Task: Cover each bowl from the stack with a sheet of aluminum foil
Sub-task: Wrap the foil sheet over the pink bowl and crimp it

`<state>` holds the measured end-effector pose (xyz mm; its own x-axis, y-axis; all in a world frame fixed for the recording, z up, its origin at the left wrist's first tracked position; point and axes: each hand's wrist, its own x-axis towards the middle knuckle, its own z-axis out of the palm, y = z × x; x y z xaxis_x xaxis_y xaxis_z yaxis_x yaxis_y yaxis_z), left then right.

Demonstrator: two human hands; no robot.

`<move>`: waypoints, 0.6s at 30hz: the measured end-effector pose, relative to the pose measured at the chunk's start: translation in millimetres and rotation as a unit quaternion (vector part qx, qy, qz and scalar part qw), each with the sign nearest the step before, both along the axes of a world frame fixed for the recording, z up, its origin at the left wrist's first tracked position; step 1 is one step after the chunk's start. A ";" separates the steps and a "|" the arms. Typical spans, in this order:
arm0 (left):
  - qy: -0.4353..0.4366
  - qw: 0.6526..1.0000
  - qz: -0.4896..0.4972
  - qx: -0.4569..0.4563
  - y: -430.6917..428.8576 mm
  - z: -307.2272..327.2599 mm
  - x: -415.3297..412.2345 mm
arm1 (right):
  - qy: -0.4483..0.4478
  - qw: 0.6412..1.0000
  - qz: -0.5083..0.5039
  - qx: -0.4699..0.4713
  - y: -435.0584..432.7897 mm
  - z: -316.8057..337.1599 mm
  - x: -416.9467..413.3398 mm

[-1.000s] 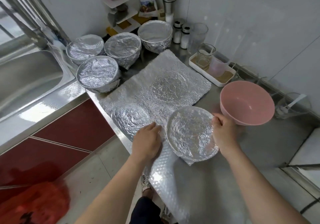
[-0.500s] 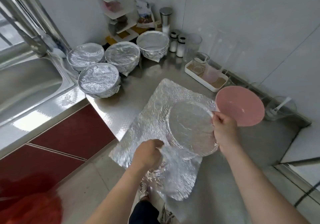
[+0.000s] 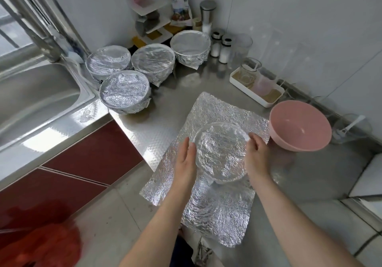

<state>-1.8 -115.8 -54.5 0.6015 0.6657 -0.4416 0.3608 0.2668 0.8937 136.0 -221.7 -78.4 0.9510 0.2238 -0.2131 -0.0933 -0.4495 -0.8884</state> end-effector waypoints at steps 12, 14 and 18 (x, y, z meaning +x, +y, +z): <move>-0.039 0.994 0.106 -0.012 -1.3 16.1 32.6 | 0.117 0.985 -0.003 0.129 12.6 35.8 2.7; -0.059 0.991 0.121 -0.016 15.8 18.6 39.7 | 0.124 0.981 0.020 0.148 21.2 48.2 10.2; -0.070 0.980 0.176 -0.066 58.7 24.3 56.1 | 0.170 0.968 0.050 0.176 48.5 58.6 32.4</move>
<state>54.3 -57.1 -30.2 0.4063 0.7847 -0.4681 0.1025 0.4699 0.8767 168.4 -173.2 -19.8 0.8095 0.4264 -0.4035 -0.3789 -0.1455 -0.9139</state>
